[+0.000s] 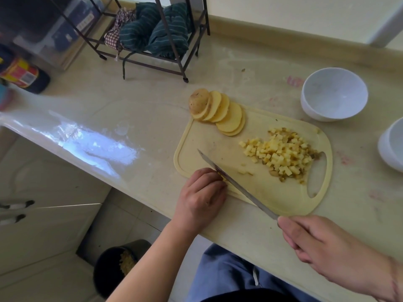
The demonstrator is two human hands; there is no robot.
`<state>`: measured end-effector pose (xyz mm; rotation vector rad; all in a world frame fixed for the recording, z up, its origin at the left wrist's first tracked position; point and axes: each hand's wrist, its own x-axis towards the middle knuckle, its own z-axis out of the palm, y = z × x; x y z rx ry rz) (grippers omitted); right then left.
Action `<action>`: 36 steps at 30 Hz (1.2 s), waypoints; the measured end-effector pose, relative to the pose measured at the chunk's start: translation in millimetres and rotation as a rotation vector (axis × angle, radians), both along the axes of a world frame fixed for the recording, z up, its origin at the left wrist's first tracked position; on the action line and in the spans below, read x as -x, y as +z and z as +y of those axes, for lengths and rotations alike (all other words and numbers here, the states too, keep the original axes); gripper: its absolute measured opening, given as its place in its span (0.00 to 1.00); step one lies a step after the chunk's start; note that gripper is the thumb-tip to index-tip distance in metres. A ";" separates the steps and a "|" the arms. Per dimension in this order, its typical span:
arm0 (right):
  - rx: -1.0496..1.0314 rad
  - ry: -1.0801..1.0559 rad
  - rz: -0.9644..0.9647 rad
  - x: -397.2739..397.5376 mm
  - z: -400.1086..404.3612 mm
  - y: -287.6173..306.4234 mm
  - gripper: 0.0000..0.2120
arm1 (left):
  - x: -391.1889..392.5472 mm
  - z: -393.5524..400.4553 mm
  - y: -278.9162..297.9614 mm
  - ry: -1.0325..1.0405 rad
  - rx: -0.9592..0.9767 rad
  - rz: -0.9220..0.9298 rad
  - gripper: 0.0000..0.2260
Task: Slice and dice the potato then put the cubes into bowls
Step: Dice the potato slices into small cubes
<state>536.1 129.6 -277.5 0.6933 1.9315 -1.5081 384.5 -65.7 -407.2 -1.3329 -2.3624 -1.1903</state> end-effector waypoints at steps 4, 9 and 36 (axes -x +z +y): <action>0.009 -0.003 -0.012 -1.1 0.3 -1.1 0.24 | 0.6 0.5 -0.3 -0.004 0.025 -0.013 0.01; -0.009 0.009 0.016 -5.8 1.6 -5.3 0.25 | 1.0 -0.1 -1.0 -0.006 0.029 -0.010 0.03; 0.090 -0.293 -0.108 -9.8 27.9 -22.7 0.31 | -0.3 -0.1 1.2 0.054 -0.001 -0.081 0.01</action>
